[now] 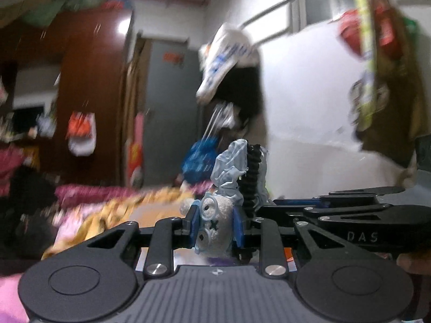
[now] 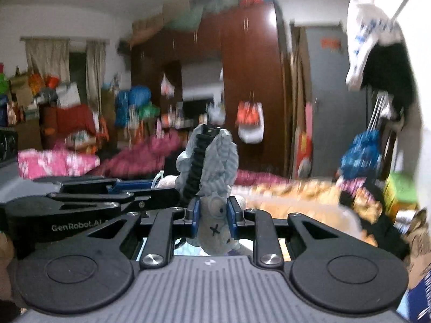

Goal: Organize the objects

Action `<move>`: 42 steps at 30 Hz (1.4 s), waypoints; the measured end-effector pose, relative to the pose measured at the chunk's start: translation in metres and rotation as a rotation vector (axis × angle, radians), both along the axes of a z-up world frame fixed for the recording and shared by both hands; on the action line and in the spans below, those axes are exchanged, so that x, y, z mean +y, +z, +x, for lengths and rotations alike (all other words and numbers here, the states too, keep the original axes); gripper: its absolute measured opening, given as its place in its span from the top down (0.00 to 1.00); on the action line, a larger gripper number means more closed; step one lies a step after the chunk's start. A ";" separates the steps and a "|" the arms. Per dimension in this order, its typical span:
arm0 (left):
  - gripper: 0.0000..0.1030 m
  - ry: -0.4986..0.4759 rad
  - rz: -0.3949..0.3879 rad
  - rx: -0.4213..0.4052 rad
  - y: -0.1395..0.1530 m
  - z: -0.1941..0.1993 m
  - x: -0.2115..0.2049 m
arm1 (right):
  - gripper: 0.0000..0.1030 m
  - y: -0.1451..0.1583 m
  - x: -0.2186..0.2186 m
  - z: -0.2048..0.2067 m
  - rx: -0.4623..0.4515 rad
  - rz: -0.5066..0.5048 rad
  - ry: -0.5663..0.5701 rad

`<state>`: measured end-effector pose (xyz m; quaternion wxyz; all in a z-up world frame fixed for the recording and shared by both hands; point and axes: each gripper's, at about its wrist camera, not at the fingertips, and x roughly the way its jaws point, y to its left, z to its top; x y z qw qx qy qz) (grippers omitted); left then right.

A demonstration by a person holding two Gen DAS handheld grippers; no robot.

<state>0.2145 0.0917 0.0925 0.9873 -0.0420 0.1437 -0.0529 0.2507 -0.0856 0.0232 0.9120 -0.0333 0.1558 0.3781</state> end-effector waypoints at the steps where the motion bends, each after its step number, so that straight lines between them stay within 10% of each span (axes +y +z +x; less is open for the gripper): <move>1: 0.71 0.006 -0.018 0.029 -0.004 0.008 0.005 | 0.77 -0.006 0.007 0.010 0.037 -0.015 0.003; 11: 0.67 0.033 -0.040 0.117 -0.029 0.037 0.014 | 0.76 -0.030 0.018 0.042 0.172 -0.104 -0.010; 14: 0.38 0.110 0.021 0.080 -0.029 0.029 0.012 | 0.51 -0.028 0.014 0.032 0.120 -0.095 -0.058; 16: 0.22 0.118 0.012 0.022 -0.027 0.015 0.015 | 0.13 -0.022 -0.001 0.025 0.088 -0.024 -0.082; 21: 0.16 -0.008 -0.061 -0.038 -0.033 -0.030 0.013 | 0.00 -0.019 -0.042 -0.001 0.046 0.059 -0.067; 30: 0.15 -0.033 -0.029 -0.010 -0.075 -0.065 -0.011 | 0.00 -0.082 -0.101 -0.053 -0.033 0.038 -0.206; 42: 0.15 0.051 0.034 0.084 -0.123 -0.129 -0.012 | 0.00 -0.126 -0.127 -0.088 0.128 0.118 -0.255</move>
